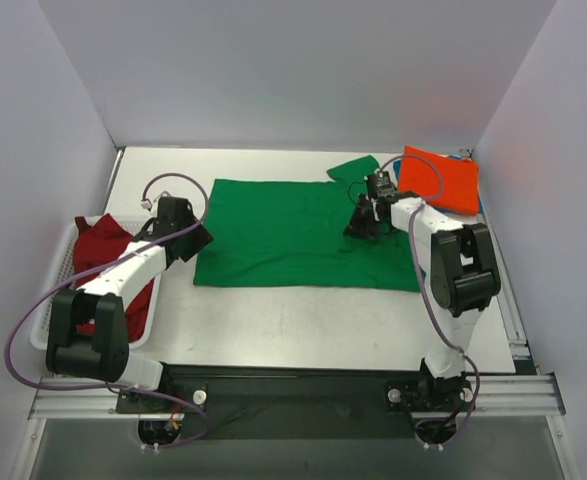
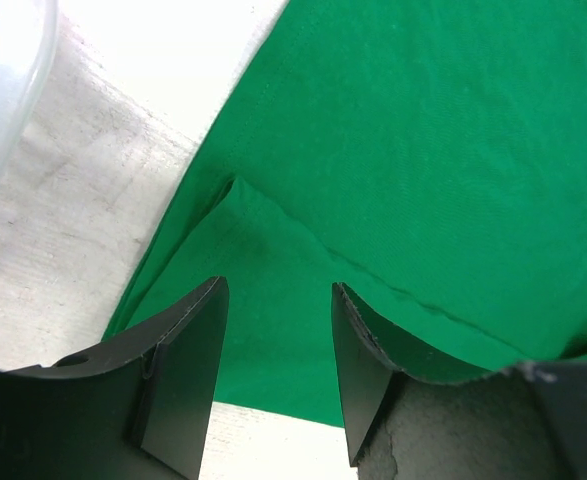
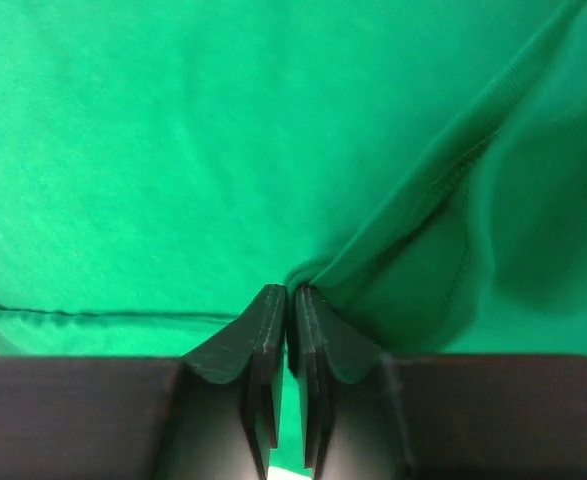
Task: Fold and stack the t-shirts
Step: Fold the flattened tshirt in 1/3 of the way
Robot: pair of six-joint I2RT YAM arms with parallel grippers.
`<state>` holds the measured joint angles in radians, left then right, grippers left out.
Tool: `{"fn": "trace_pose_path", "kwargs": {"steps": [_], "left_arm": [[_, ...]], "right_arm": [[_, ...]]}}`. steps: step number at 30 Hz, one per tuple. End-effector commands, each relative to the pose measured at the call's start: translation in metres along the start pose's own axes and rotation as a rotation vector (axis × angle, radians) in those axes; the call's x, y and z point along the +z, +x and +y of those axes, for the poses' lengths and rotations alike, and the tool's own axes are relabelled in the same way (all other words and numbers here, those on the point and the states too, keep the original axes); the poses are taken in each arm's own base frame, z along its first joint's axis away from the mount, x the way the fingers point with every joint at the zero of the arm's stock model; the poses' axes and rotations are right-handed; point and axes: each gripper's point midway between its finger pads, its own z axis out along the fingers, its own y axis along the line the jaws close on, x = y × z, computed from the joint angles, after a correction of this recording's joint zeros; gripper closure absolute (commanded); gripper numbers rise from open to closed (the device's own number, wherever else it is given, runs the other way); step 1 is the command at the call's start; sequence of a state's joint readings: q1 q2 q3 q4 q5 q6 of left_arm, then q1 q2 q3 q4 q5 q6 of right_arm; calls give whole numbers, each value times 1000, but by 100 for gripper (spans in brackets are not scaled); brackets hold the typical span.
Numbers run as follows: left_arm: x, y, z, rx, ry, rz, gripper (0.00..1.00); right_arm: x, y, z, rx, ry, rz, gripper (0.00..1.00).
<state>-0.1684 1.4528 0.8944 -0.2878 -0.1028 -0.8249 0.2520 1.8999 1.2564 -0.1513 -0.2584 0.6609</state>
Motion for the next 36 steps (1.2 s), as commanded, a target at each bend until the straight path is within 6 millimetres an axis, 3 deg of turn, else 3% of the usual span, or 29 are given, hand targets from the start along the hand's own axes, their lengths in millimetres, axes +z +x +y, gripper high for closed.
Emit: {"fn": "trace_pose_path", "kwargs": {"steps": [1, 2, 7, 8, 12, 16, 20, 22, 25, 26, 29, 30, 32, 36], "left_arm": [[-9, -14, -14, 12, 62, -44, 44], [-9, -14, -15, 13, 64, -44, 44], [-8, -11, -15, 13, 66, -36, 44], [-9, -11, -15, 15, 68, -37, 44], [-10, -9, -13, 18, 61, -42, 44], [-11, -5, -11, 19, 61, -38, 44], [-16, -5, -10, 19, 62, -44, 44], [-17, -4, -9, 19, 62, -44, 44], [-20, 1, -3, 20, 53, -46, 44], [-21, 3, -2, 17, 60, -47, 44], [-20, 8, -1, 18, 61, -38, 44], [-20, 9, -2, 21, 64, -36, 44], [-19, 11, -1, 22, 62, -30, 44], [-18, 12, -3, 21, 70, -26, 44]], "right_arm": [[1, 0, 3, -78, 69, 27, 85], [0, -7, 9, -90, 69, 10, 81], [-1, -8, 16, -150, 90, 20, 69], [-2, -9, 18, -160, 88, 16, 63], [-14, -24, 37, -204, 40, -16, 50], [-27, -40, 52, -216, 13, -47, 49], [-41, -49, 49, -201, 23, -87, 49], [-42, -39, 33, -179, 65, -79, 49], [-60, -37, 11, -129, 127, -141, 57], [-66, -25, -5, -114, 160, -146, 63], [-80, -20, -14, -74, 137, -203, 75], [-77, -9, -25, -73, 154, -198, 76], [-79, -4, -30, -65, 149, -206, 80], [-64, 6, -39, -77, 178, -159, 85]]}}
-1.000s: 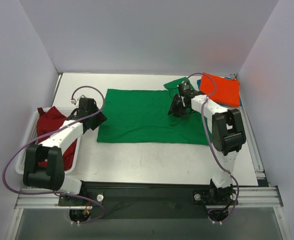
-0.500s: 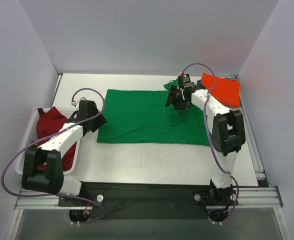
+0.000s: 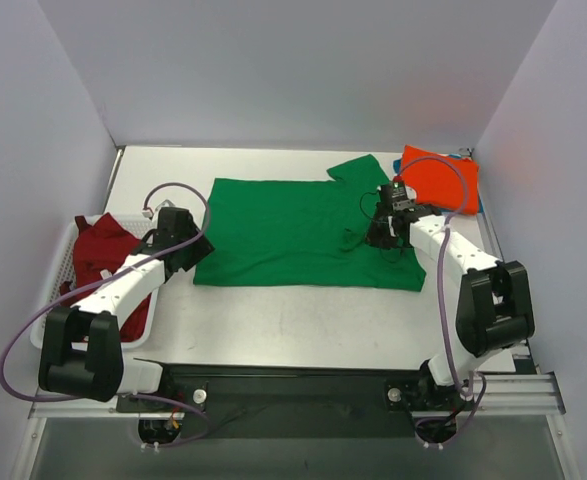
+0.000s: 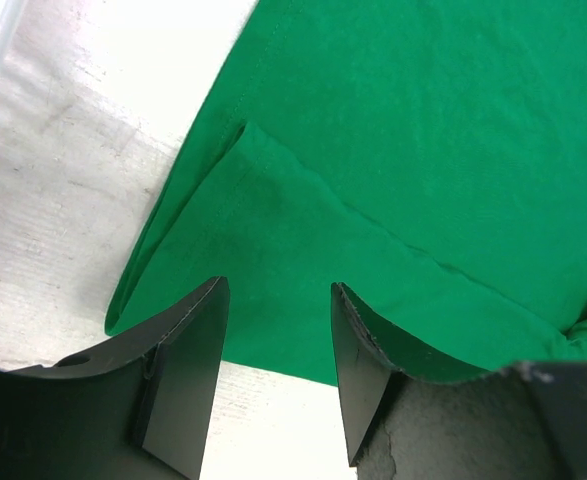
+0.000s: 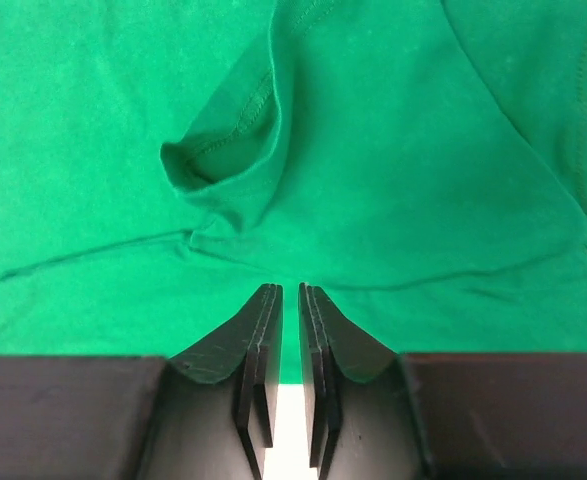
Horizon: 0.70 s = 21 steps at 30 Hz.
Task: Fold and stack the t-shirts
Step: Fold the flattened tshirt in 1/3 of the way
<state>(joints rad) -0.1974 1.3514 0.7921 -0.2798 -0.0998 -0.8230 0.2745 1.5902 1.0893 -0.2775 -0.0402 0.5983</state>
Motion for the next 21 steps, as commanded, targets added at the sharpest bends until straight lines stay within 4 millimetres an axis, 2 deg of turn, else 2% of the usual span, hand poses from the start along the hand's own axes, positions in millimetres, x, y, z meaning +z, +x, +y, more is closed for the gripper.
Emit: {"fn": "trace_pose_path", "kwargs": {"steps": [1, 5, 11, 14, 21], "left_arm": [[-3, -9, -14, 0, 50, -36, 44], [-1, -8, -14, 3, 51, -27, 44], [0, -8, -14, 5, 47, -22, 45], [0, -9, -15, 3, 51, -21, 44], [1, -8, -15, 7, 49, -19, 44]], "right_arm": [[14, -4, -1, 2, 23, -15, 86], [37, -5, 6, -27, 19, 24, 86], [59, -16, 23, -48, -12, 55, 86], [66, -20, 33, -56, -38, 66, 86], [75, -15, 55, -76, -73, 93, 82]]}}
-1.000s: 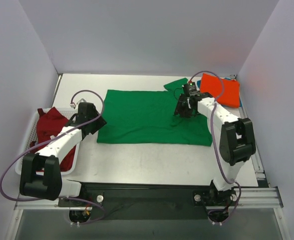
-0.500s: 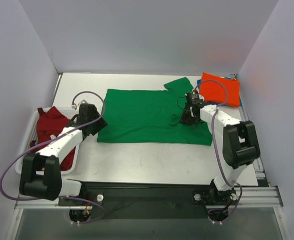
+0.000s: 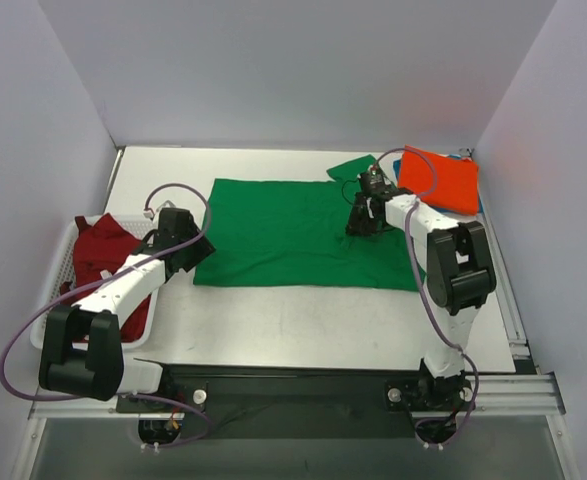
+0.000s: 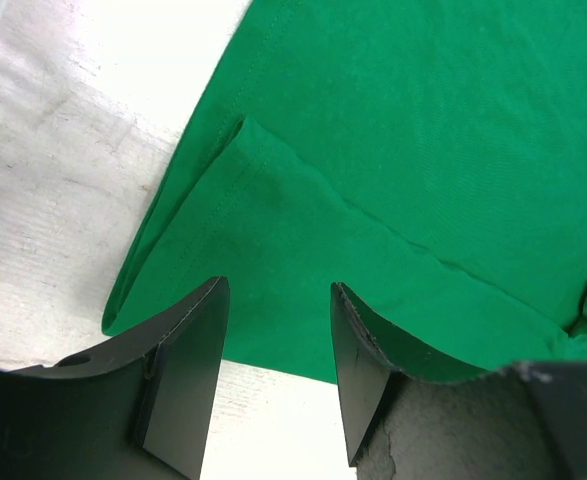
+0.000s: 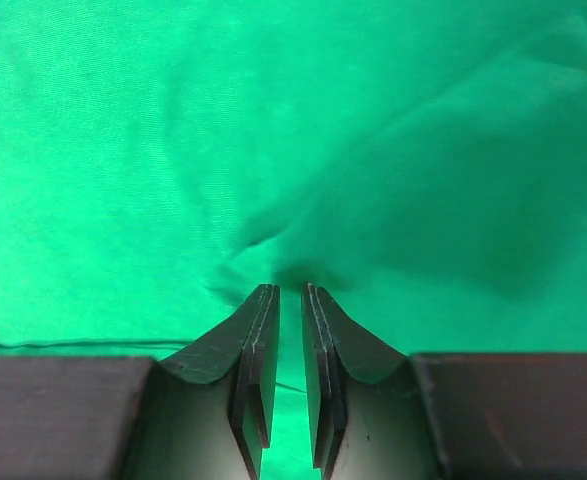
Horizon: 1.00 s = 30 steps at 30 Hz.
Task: Fold and stack the t-shirts
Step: Fold the flattened tshirt in 1/3 of the way
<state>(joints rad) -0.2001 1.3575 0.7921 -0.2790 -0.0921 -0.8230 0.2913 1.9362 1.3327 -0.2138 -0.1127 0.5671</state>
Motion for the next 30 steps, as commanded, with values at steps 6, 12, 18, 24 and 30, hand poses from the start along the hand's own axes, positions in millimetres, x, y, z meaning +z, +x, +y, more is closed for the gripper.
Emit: {"fn": "trace_pose_path", "kwargs": {"steps": [6, 12, 18, 24, 30], "left_arm": [[0, -9, -13, 4, 48, -28, 44], [-6, -9, -16, 4, 67, -24, 43], [-14, -2, -8, 4, 56, -19, 43], [-27, 0, 14, 13, -33, -92, 44], [-18, 16, 38, 45, -150, -127, 50]], "right_arm": [[20, 15, 16, -21, -30, 77, 82], [29, 19, 24, -1, -59, 112, 78], [8, -1, 27, 13, -73, 43, 74], [-55, -35, 16, 99, -102, -96, 62], [-117, -26, -30, 250, -104, -188, 61]]}}
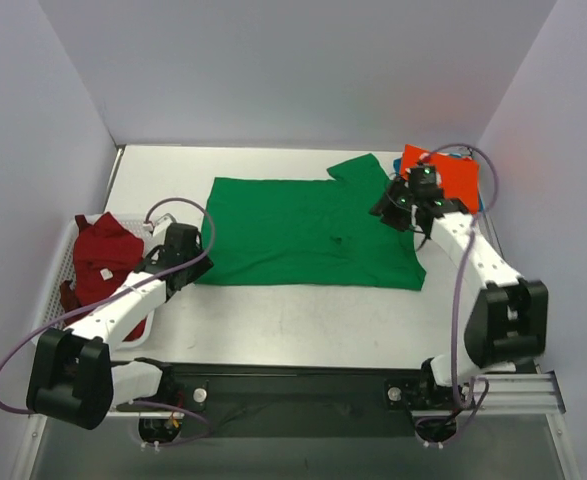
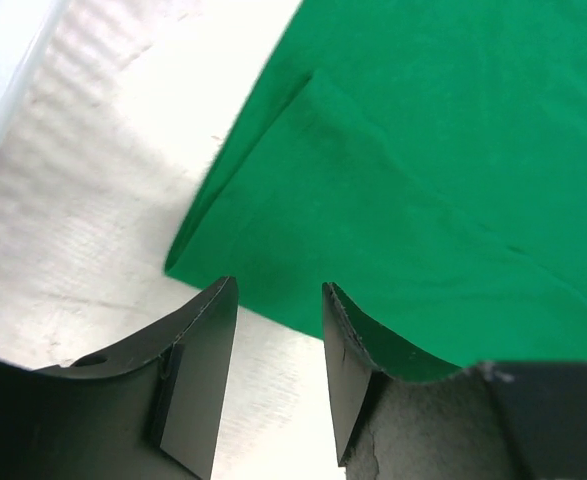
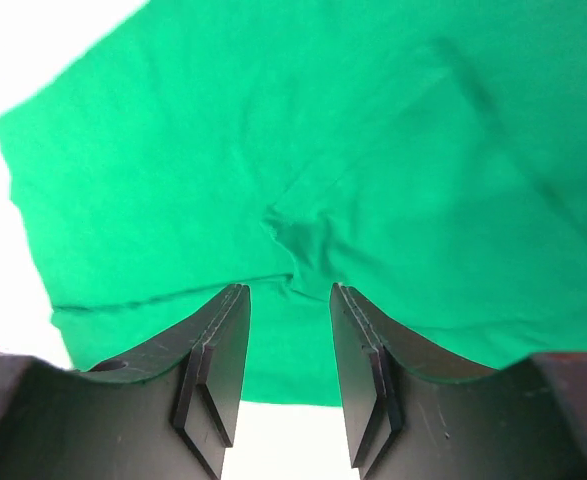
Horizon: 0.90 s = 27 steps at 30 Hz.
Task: Fold and stack the t-shirts
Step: Fold the flattened tshirt in 1/3 of the way
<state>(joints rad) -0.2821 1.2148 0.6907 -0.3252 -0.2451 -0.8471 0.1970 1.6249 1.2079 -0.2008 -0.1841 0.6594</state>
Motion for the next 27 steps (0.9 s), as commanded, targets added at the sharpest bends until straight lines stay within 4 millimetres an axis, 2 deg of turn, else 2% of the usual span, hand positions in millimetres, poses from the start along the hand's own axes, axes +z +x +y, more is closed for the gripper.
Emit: {"fn": "trace_pose_path", "kwargs": {"steps": [1, 3, 4, 7, 8, 10, 11, 15, 20, 22, 24, 25, 27], "left_arm": [[7, 5, 26, 6, -118, -53, 50], [11, 9, 29, 15, -125, -62, 51], [15, 9, 30, 16, -129, -71, 51], [22, 10, 37, 25, -161, -85, 51], [23, 11, 37, 27, -160, -84, 50], [28, 11, 34, 33, -144, -86, 50], [30, 12, 33, 36, -139, -82, 49], [35, 15, 32, 36, -134, -77, 47], [41, 20, 28, 37, -97, -64, 47], [44, 25, 30, 38, -104, -48, 50], [45, 27, 30, 39, -103, -42, 55], [46, 27, 30, 39, -102, -41, 65], [46, 29, 32, 41, -105, -40, 70]], "right_arm": [[-45, 9, -37, 115, 37, -47, 61], [-57, 17, -54, 147, 49, -54, 61], [-65, 30, -72, 172, 69, -55, 61], [-80, 45, -96, 209, 92, -70, 61], [-77, 61, -114, 233, 123, -46, 60], [-81, 70, -127, 246, 141, -56, 59], [-77, 84, -138, 254, 160, -26, 59], [-73, 103, -167, 314, 197, 7, 56], [-66, 112, -188, 359, 228, 16, 53], [-63, 115, -195, 373, 240, 23, 53], [-61, 116, -202, 376, 257, 26, 53], [-58, 119, -206, 379, 270, 32, 53], [-56, 117, -211, 388, 276, 29, 53]]}}
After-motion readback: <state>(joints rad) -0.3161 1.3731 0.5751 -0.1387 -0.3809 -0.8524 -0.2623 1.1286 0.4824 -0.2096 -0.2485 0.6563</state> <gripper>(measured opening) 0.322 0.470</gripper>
